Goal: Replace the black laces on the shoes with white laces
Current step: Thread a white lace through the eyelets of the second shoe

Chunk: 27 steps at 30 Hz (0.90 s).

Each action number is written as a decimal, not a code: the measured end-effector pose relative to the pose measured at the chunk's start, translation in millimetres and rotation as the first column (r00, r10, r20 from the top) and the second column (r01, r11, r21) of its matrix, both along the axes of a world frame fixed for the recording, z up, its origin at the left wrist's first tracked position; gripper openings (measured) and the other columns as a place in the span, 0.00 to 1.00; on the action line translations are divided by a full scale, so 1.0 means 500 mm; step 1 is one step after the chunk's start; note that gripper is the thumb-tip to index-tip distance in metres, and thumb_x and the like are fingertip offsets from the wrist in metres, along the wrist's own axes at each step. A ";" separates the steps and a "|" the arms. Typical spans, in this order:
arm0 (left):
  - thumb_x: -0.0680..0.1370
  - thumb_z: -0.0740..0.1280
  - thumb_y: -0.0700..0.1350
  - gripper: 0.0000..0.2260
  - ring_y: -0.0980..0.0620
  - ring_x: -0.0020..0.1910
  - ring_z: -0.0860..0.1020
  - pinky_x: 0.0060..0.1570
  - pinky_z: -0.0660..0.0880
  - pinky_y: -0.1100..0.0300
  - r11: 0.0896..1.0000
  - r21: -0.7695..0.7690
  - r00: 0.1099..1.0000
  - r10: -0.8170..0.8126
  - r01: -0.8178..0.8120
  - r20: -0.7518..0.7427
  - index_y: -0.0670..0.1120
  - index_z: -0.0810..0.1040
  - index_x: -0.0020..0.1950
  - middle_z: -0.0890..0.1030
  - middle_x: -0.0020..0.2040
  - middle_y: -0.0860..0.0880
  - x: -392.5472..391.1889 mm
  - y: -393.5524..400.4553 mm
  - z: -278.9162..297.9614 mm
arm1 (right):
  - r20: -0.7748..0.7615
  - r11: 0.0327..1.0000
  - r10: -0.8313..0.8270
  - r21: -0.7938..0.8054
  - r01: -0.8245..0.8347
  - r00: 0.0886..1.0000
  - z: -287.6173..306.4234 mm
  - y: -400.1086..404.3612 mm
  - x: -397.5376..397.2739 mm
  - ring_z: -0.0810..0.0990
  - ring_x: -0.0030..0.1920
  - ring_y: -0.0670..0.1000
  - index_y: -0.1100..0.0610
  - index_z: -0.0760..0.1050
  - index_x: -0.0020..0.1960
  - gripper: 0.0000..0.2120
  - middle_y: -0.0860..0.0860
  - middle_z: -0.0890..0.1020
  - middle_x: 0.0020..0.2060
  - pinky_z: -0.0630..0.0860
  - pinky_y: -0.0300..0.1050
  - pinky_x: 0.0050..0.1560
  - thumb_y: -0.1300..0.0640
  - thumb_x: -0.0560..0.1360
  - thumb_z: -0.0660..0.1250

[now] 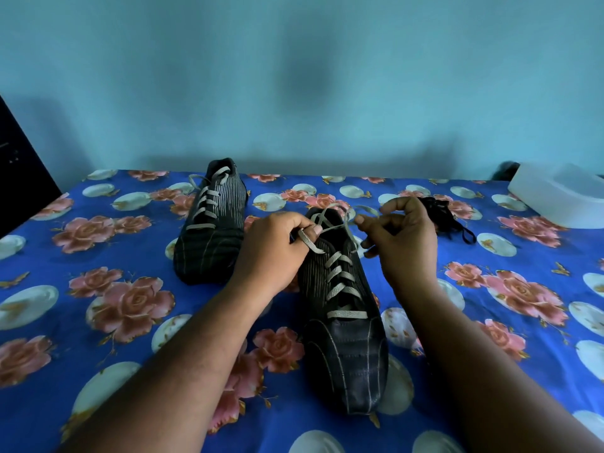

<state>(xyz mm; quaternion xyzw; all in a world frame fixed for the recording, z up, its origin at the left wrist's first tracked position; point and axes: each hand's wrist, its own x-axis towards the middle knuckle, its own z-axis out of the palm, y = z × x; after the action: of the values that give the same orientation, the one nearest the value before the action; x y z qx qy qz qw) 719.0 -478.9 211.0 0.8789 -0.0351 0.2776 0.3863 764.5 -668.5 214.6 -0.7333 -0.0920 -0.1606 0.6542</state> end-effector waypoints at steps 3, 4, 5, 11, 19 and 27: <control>0.83 0.64 0.50 0.12 0.53 0.52 0.75 0.52 0.68 0.58 0.985 0.164 0.996 -0.032 0.046 -0.087 0.46 0.84 0.57 0.77 0.51 0.51 0.007 0.002 -0.003 | 0.046 0.999 -0.040 0.009 0.040 0.998 0.001 0.004 0.001 0.79 0.26 0.52 0.60 0.72 0.44 0.15 0.59 0.80 0.32 0.76 0.42 0.30 0.60 0.71 0.79; 0.84 0.63 0.51 0.13 0.51 0.56 0.73 0.53 0.64 0.60 0.976 0.209 0.993 -0.032 0.056 -0.116 0.46 0.83 0.60 0.75 0.53 0.50 0.008 0.003 -0.004 | 0.057 0.999 -0.043 -0.005 0.043 0.997 0.000 0.004 0.002 0.78 0.26 0.51 0.61 0.73 0.42 0.15 0.59 0.80 0.31 0.74 0.40 0.30 0.59 0.70 0.80; 0.84 0.62 0.50 0.14 0.50 0.59 0.71 0.55 0.62 0.61 0.968 0.242 0.990 -0.035 0.067 -0.133 0.46 0.83 0.61 0.74 0.55 0.50 0.010 0.005 -0.004 | 0.064 0.999 -0.038 -0.027 0.039 0.997 -0.002 0.006 0.003 0.77 0.26 0.50 0.60 0.75 0.42 0.14 0.58 0.80 0.31 0.74 0.39 0.30 0.58 0.70 0.80; 0.84 0.63 0.47 0.13 0.48 0.59 0.74 0.59 0.73 0.49 0.921 0.350 0.985 -0.151 0.170 -0.081 0.46 0.81 0.66 0.76 0.58 0.49 0.000 0.037 0.002 | 0.215 0.926 0.089 -0.378 -0.001 0.973 -0.033 0.009 0.019 0.82 0.43 0.44 0.50 0.85 0.50 0.04 0.40 0.86 0.43 0.76 0.41 0.45 0.56 0.77 0.74; 0.79 0.71 0.38 0.10 0.52 0.49 0.81 0.49 0.81 0.50 0.957 0.277 0.985 -0.118 0.081 0.122 0.46 0.85 0.58 0.85 0.50 0.50 0.001 0.040 0.004 | 0.227 0.817 0.246 -0.571 -0.075 0.942 -0.044 -0.005 0.038 0.75 0.63 0.47 0.51 0.81 0.64 0.13 0.48 0.78 0.60 0.70 0.40 0.63 0.61 0.83 0.63; 0.78 0.69 0.34 0.11 0.49 0.48 0.77 0.44 0.79 0.50 0.924 0.373 0.981 -0.145 0.087 0.130 0.45 0.85 0.57 0.77 0.50 0.48 0.006 0.034 -0.003 | 0.151 0.906 0.247 -0.386 -0.173 0.957 -0.029 0.003 0.023 0.78 0.58 0.33 0.53 0.78 0.66 0.13 0.41 0.82 0.57 0.70 0.27 0.56 0.60 0.84 0.61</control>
<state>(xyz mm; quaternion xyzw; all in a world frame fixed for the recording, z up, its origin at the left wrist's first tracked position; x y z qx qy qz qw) 721.8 -462.1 209.5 0.9074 -0.1681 0.3104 0.2279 776.0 -666.9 199.9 -0.8092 -0.2631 -0.1403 0.5062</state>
